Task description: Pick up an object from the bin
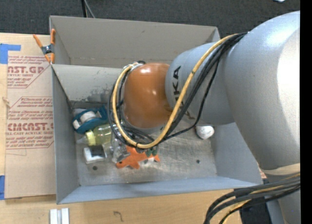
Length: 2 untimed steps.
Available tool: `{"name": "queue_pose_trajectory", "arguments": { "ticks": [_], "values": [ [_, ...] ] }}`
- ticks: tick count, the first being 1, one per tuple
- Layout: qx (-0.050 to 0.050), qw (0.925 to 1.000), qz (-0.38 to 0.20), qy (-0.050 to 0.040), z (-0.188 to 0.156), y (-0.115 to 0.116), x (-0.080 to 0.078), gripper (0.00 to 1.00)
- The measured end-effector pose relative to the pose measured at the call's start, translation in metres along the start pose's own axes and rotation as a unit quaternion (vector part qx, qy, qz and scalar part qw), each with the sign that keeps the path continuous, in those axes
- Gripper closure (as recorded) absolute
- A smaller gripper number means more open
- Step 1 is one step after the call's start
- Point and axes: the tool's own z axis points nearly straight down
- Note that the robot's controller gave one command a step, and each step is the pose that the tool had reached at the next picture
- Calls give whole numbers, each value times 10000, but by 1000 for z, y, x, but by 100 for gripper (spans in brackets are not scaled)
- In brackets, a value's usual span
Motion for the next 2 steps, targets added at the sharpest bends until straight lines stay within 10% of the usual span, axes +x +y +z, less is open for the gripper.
{"name": "queue_pose_trajectory", "arguments": {
  "ticks": [1, 2],
  "values": [
    [0, 10000, -1, 0, 0, 0, 0, 0],
    [0, 10000, 0, 0, 0, 0, 0, 0]
  ]
}}
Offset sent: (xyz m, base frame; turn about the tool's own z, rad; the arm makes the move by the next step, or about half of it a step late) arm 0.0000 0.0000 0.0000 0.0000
